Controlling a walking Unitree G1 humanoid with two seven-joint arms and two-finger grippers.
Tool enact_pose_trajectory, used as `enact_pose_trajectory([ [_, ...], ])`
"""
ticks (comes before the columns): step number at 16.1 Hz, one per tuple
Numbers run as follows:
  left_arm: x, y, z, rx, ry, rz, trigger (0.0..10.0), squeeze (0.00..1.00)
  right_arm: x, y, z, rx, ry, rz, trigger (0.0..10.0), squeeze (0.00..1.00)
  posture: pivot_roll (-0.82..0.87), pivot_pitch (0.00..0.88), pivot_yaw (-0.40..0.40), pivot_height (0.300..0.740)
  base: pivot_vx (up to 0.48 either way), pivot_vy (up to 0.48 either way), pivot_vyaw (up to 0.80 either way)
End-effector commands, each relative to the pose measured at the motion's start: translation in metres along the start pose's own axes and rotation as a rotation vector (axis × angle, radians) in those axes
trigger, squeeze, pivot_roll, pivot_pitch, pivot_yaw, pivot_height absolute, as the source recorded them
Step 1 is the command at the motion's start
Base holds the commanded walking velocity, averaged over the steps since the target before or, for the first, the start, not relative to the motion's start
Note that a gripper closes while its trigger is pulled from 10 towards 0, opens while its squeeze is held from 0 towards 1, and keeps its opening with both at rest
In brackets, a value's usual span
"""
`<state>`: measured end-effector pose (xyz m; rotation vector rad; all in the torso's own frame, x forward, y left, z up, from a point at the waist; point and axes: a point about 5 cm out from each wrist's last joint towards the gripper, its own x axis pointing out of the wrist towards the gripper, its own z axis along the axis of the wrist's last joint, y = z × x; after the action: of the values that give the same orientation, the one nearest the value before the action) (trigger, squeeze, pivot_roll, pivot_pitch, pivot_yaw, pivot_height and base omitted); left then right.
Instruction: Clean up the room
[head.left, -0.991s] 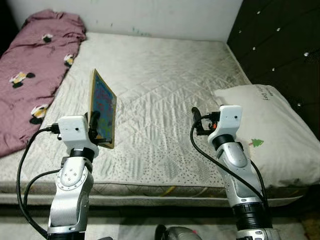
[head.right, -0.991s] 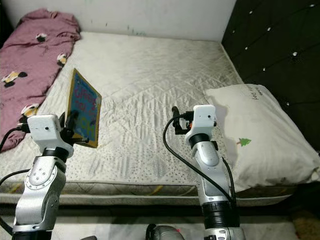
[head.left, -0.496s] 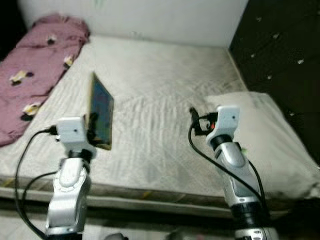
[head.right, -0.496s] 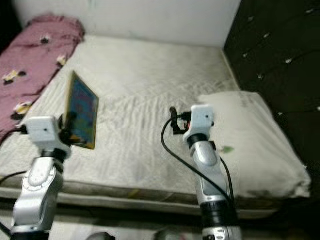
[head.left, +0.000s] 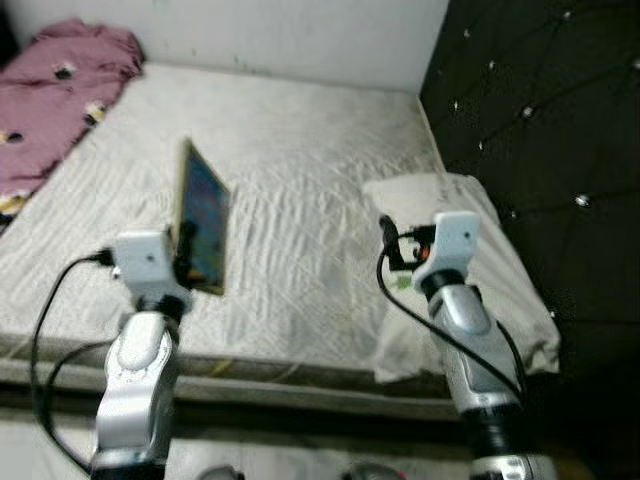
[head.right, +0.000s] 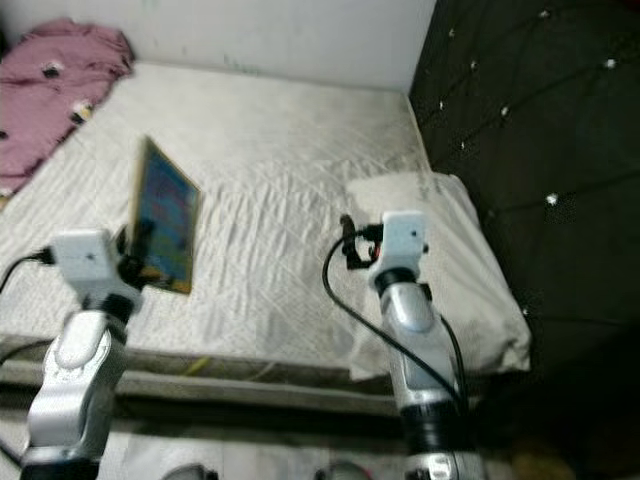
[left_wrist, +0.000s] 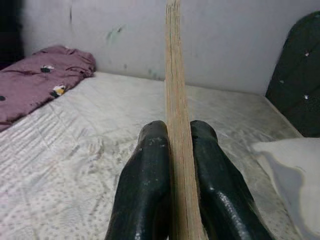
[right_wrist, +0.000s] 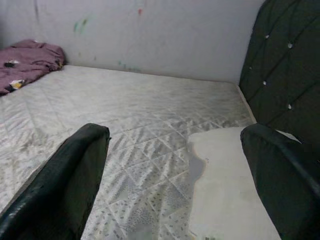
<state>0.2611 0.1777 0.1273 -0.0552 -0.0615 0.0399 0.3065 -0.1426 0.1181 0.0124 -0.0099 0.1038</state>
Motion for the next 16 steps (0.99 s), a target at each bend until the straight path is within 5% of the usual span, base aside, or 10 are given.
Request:
enact_pose_trajectory([
  [1, 0.0021, -0.0092, 0.0117, -0.006, -0.063, -0.049, 10.0, 0.0, 0.0003, -0.0052, 0.0029, -0.004, -0.009, -0.02, 10.0, 0.0, -0.06, 0.0, -0.046, 0.74, 0.0, 0.0, -0.59],
  [5, 0.0002, -0.0128, 0.0139, -0.022, -0.081, -0.098, 10.0, 0.0, 0.0005, -0.0052, 0.0031, -0.004, -0.009, -0.022, 10.0, 0.0, -0.06, 0.0, -0.046, 0.74, 0.0, 0.0, -0.27],
  [16, -0.0013, -0.0147, 0.0143, -0.039, -0.09, -0.125, 10.0, 0.0, 0.0006, -0.006, 0.0027, -0.006, -0.006, -0.024, 10.0, 0.0, -0.07, 0.0, -0.048, 0.74, 0.325, 0.0, -0.36],
])
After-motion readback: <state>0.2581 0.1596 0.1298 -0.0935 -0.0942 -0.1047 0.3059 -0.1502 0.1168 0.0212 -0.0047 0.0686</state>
